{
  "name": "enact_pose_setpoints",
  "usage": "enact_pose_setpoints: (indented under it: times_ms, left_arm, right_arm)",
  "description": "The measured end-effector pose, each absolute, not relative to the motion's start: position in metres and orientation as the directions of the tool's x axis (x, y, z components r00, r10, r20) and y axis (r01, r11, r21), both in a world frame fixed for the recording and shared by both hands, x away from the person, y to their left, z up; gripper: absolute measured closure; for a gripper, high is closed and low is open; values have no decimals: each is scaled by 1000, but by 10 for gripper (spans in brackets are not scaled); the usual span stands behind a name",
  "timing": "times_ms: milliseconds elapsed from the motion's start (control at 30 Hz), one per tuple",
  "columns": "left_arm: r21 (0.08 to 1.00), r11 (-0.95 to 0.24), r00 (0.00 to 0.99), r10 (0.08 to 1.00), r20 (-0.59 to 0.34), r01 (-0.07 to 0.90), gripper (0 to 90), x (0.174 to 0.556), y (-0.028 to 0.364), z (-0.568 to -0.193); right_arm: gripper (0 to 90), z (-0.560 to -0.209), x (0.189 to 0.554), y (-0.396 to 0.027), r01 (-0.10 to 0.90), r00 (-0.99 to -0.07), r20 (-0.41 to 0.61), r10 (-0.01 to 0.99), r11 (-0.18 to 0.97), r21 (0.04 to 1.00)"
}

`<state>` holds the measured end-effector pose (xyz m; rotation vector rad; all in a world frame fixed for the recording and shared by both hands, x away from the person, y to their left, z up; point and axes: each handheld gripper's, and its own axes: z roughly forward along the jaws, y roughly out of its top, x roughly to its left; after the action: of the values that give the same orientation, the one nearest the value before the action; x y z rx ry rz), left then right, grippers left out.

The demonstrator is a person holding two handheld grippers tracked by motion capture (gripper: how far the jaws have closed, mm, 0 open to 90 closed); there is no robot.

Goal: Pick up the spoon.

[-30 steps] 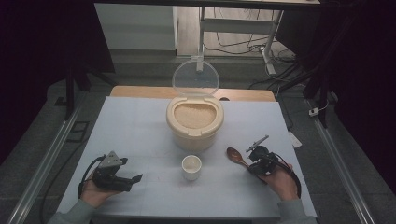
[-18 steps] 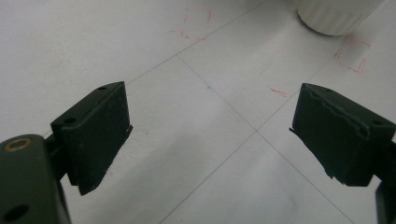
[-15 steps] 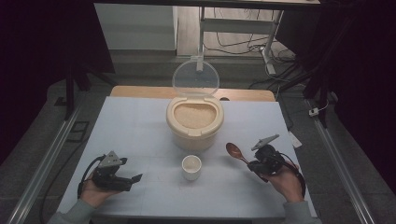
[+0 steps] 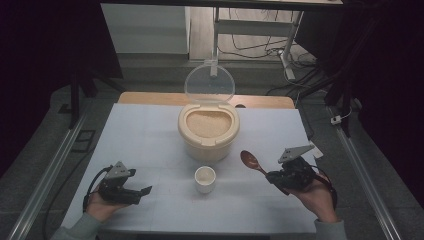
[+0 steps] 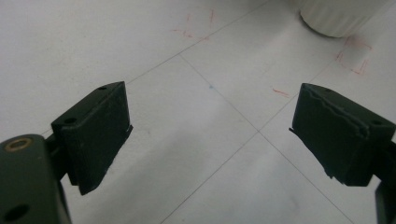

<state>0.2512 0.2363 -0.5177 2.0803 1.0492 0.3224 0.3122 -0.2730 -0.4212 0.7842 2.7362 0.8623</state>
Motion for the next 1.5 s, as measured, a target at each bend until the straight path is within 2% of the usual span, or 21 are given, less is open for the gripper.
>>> enact_pose_setpoints:
  times_ms: [233, 533, 1000, 1500]
  left_arm:
    - [733, -357, 625, 771, -119, 580, 115, 252, 237, -517]
    - [734, -348, 622, 772, -128, 583, 115, 251, 237, -517]
    - [734, -353, 625, 771, -124, 581, 115, 251, 237, -517]
    - [738, -346, 618, 777, -120, 579, 116, 246, 241, -515]
  right_arm:
    - [811, -407, 301, -248, 353, -889, -29, 456, 726, 590]
    - [811, -394, 297, -191, 235, -944, -56, 325, 782, 577]
    - [810, -406, 310, -153, 200, -961, -48, 273, 804, 560]
    - [810, -413, 310, -137, 140, -976, -59, 207, 817, 559]
